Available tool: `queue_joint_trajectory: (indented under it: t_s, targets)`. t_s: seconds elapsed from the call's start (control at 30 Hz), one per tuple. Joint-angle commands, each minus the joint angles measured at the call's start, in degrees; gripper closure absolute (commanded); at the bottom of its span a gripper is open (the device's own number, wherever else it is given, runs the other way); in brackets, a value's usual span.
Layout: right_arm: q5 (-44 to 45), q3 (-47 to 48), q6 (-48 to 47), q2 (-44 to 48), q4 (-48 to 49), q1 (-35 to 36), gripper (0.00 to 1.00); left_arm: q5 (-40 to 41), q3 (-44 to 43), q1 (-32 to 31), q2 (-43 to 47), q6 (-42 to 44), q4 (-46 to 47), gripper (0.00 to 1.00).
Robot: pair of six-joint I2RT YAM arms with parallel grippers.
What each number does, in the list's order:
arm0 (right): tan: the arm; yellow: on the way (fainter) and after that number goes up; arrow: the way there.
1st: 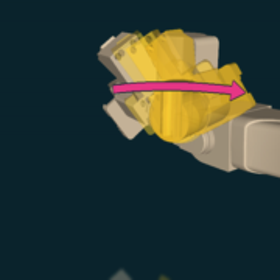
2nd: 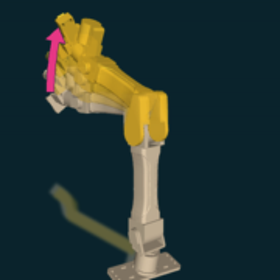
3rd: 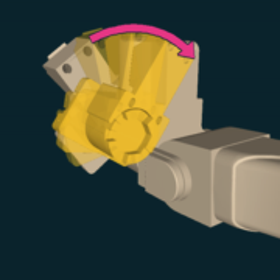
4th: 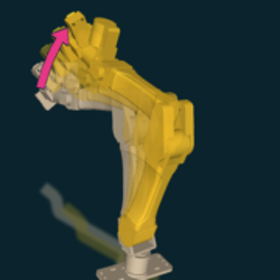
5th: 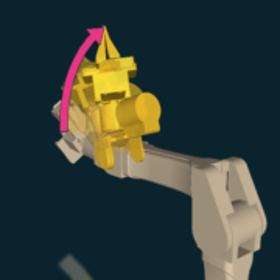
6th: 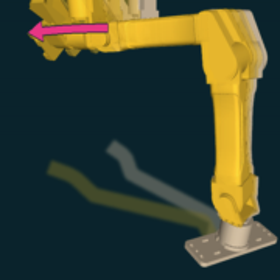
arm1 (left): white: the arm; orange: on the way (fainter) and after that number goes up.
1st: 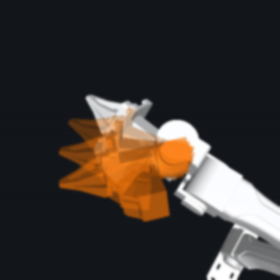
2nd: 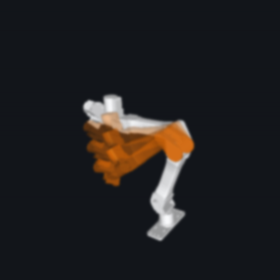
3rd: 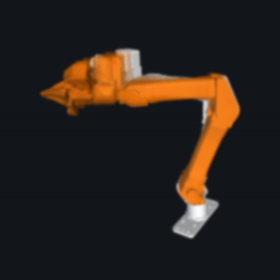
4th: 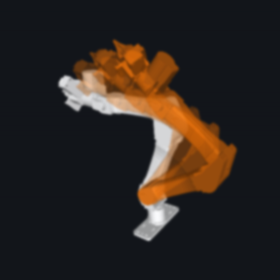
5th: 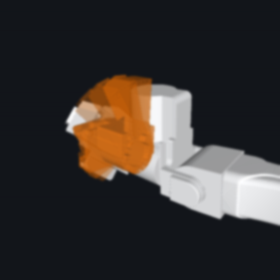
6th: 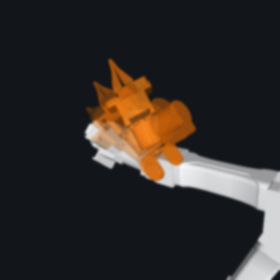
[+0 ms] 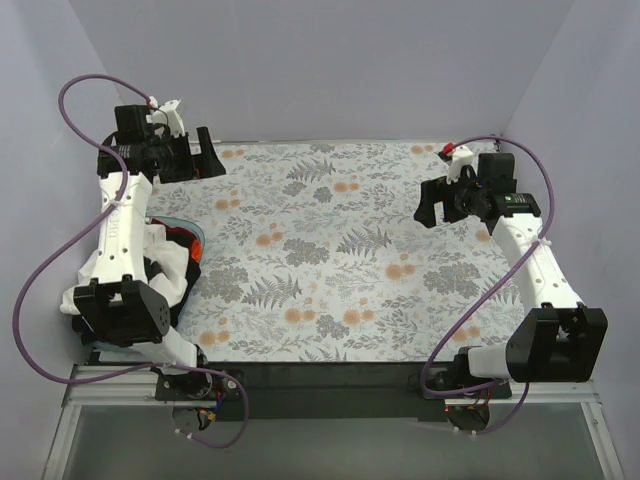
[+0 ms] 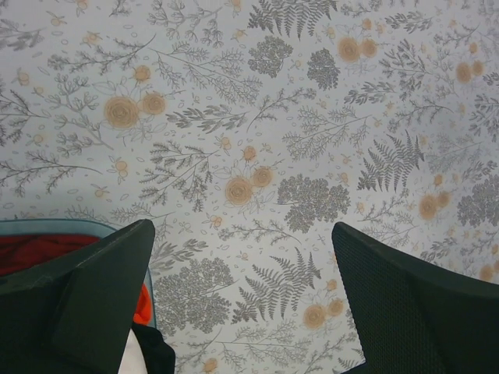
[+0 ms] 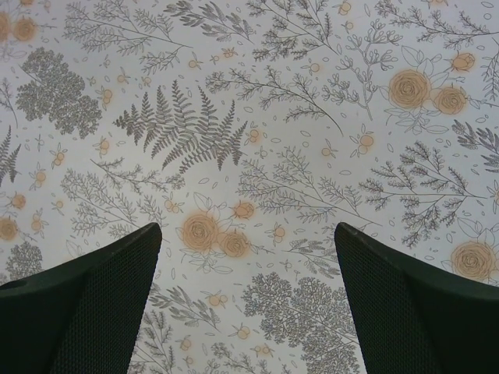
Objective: Fold and stack the t-shirts
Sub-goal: Grab the tshirt from the pile
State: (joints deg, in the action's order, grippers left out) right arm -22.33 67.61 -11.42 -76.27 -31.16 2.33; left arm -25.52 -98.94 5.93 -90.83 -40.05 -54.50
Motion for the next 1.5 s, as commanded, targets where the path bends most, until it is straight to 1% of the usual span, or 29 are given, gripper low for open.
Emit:
queue_joint_trajectory:
  t_s: [0.0, 0.03, 0.13, 0.2, 0.27, 0.37, 0.43, 0.47, 0.53, 0.6, 0.63, 0.7, 0.73, 0.83, 0.97, 1.1, 1.13, 1.17, 1.23, 1.3, 1.47]
  targets:
    - [-1.84, 1.82, -0.97, -0.11, -0.57, 0.05, 0.02, 1.34, -5.81, 0.13, -1.45, 2.95, -4.64, 0.02]
    - [-1.58, 1.82, -1.06, -0.19, -0.66, 0.05, 0.02, 2.31, -6.61, 0.13, -1.72, 3.48, -5.43, 0.02]
    - [-1.58, 2.35, -1.32, -0.46, -0.84, 0.05, 0.02, 1.88, -9.42, 0.22, -1.20, 5.85, -7.63, 0.02]
    - [-1.49, 2.61, -1.41, -0.55, -1.10, 0.05, 0.02, 1.96, -11.71, 0.22, -1.89, 7.26, -12.45, 0.02]
    - [-1.32, 3.14, -1.94, -0.55, -1.62, 0.05, 0.01, 4.58, -15.49, 0.48, -2.86, 9.46, -18.06, 0.02]
    - [-2.37, 3.05, -2.38, -0.72, -2.06, 0.05, 0.01, 8.10, -16.03, 1.27, -0.51, 13.66, -21.86, 0.02]
    - [-4.46, 2.52, -2.47, -0.72, -1.98, 0.05, 0.02, 12.76, -14.10, 1.36, 2.13, 16.31, -22.75, 0.02]
    - [-5.18, 2.09, -2.73, -0.90, -1.98, 0.05, 0.02, 14.95, -10.26, 1.36, 5.02, 18.50, -22.76, 0.02]
    - [-6.23, 1.73, -2.91, -1.33, -1.89, 0.05, 0.02, 20.84, -6.29, 1.36, 7.23, 19.92, -23.54, 0.02]
    - [-6.50, 1.99, -2.82, -1.69, -2.15, 0.05, 0.02, 24.80, -1.90, 1.36, 8.56, 19.14, -25.30, 0.02]
    - [-7.02, 2.08, -2.91, -1.95, -2.24, 0.13, 0.02, 29.69, -0.57, 1.53, 9.08, 18.79, -25.39, 0.02]
    - [-7.73, 2.35, -2.91, -2.22, -2.42, 0.13, 0.02, 33.15, 2.59, 1.54, 11.01, 18.35, -25.48, 0.02]
    - [-8.69, 2.52, -2.91, -2.48, -2.50, 0.05, 0.02, 36.99, 3.74, 1.54, 11.72, 18.34, -25.39, 0.02]
    - [-9.84, 2.87, -2.82, -3.36, -2.77, 0.13, 0.01, 41.33, 10.06, 2.15, 14.27, 18.52, -25.39, 0.02]
    - [-11.16, 3.58, -2.55, -5.11, -3.47, 0.22, 0.02, 40.02, 15.69, 3.12, 17.26, 17.73, -25.22, 0.02]
    - [-11.86, 4.54, -2.55, -6.52, -4.17, 0.13, 0.01, 35.99, 21.14, 6.19, 18.75, 19.04, -21.97, 0.02]
    - [-11.86, 4.89, -2.64, -6.70, -4.52, 0.13, 0.02, 35.11, 22.72, 8.02, 18.41, 19.66, -20.57, 0.02]
    - [-11.78, 5.16, -2.64, -6.87, -4.61, 0.13, 0.01, 33.36, 23.43, 9.26, 18.14, 20.18, -19.60, 0.02]
    - [-11.60, 5.51, -2.73, -7.23, -4.96, 0.13, 0.02, 32.55, 24.75, 12.68, 17.35, 21.33, -17.06, 0.02]
    - [-11.34, 5.95, -2.91, -7.49, -5.23, 0.13, 0.02, 32.64, 26.16, 14.53, 16.30, 22.47, -15.73, 0.02]
    - [-10.90, 5.95, -2.99, -7.49, -5.40, 0.13, 0.02, 32.99, 27.91, 15.07, 15.51, 23.27, -12.65, 0.02]
